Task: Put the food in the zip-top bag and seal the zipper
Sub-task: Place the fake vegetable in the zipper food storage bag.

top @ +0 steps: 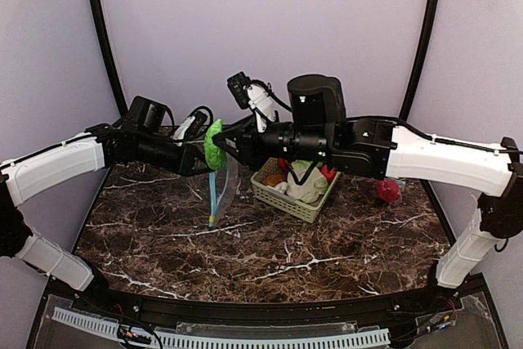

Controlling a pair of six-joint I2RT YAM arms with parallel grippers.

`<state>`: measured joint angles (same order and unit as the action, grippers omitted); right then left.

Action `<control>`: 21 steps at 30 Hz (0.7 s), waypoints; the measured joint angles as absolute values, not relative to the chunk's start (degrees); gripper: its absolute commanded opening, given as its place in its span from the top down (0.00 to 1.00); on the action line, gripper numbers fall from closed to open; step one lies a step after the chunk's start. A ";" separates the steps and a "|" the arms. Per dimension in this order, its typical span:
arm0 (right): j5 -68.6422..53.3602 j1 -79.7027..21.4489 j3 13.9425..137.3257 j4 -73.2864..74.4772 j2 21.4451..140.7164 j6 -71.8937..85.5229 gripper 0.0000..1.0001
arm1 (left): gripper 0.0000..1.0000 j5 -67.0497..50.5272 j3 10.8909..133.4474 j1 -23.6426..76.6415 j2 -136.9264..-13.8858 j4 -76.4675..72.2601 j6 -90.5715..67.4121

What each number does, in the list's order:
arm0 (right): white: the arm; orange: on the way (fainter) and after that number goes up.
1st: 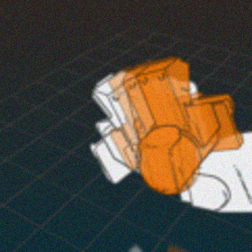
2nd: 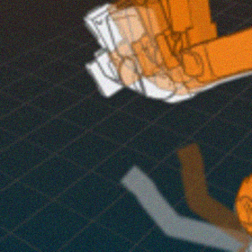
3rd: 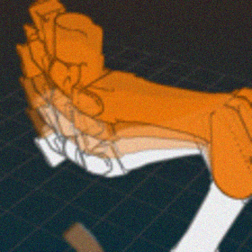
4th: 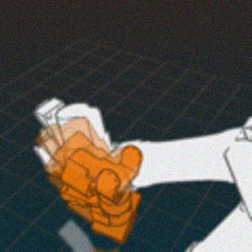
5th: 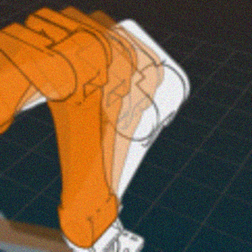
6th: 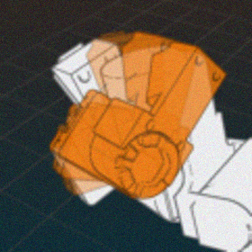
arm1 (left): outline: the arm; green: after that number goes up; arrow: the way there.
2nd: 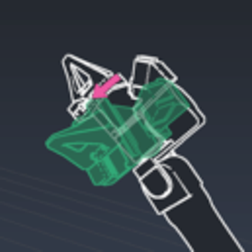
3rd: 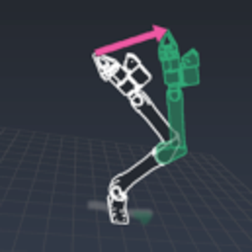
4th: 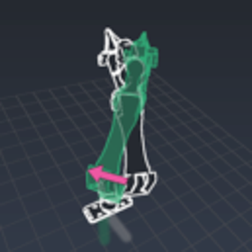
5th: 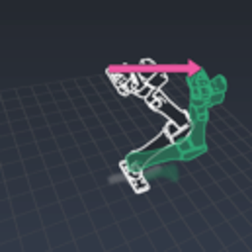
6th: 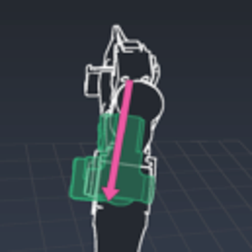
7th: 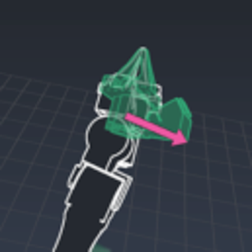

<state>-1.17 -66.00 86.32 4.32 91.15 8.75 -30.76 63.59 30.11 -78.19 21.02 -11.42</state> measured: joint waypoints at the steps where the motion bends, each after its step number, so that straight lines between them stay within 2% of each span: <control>1: -0.56 -66.00 86.46 4.34 92.05 8.73 0.74 | 0.99 -30.94 63.57 30.11 -78.19 20.99 -11.44; 21: 13.80 -65.91 96.36 16.78 103.24 14.81 0.72 | 0.99 -34.81 62.11 30.11 -78.15 17.50 -12.45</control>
